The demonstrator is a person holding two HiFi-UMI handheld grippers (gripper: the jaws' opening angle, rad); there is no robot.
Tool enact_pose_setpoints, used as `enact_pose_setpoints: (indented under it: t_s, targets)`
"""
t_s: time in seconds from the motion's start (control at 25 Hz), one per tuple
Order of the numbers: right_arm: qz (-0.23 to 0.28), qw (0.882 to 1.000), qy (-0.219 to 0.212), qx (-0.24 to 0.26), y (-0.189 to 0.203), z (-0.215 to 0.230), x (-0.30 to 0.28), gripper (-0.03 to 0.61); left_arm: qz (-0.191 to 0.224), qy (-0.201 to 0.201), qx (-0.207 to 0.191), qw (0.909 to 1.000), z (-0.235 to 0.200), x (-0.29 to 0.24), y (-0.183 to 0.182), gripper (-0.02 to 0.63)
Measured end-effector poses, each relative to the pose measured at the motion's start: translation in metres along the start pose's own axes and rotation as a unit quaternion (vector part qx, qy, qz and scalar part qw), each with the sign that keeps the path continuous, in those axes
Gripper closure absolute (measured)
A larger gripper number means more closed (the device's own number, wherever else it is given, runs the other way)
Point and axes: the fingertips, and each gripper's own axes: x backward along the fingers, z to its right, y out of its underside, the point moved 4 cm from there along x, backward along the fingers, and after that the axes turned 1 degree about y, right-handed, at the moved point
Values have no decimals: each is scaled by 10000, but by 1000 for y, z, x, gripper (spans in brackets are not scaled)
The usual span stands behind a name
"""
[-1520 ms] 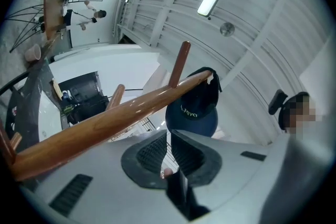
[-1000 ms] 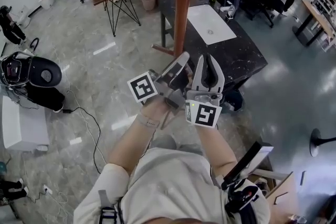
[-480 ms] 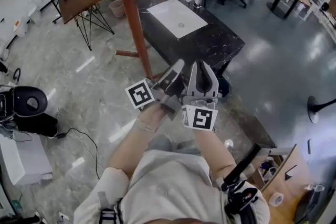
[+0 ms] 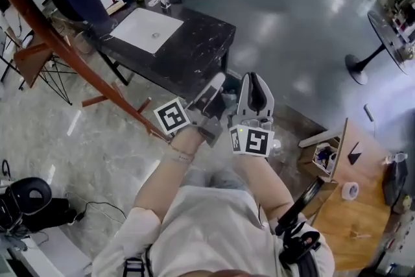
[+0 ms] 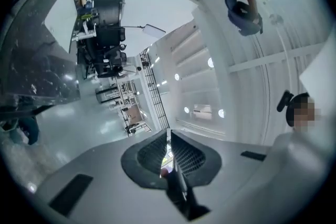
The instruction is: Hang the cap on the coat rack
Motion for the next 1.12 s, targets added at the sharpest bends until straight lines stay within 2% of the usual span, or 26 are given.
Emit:
enact_pose_setpoints:
  t_s: [0.16,0.36,0.52,0.84,1.12]
  targets:
    - [-146,9989,438,115,-17,46,6,540,-432,2,315,9986,5,-36,33,604]
    - [-191,9955,899,222,-44,86,10,540,-864,47,303,9958,18,-72,49,604]
    - [-223,9913,1247,361,-60,111,16,540,-1154,189,507,9918,27,-98,67,604]
    - [-268,9832,1747,452,-77,146,36,540,-1644,328,777,9828,30,-122,111,604]
    - [-316,9768,2093,338,-83,172,60,540,-2057,374,837,9743,23,-121,149,604]
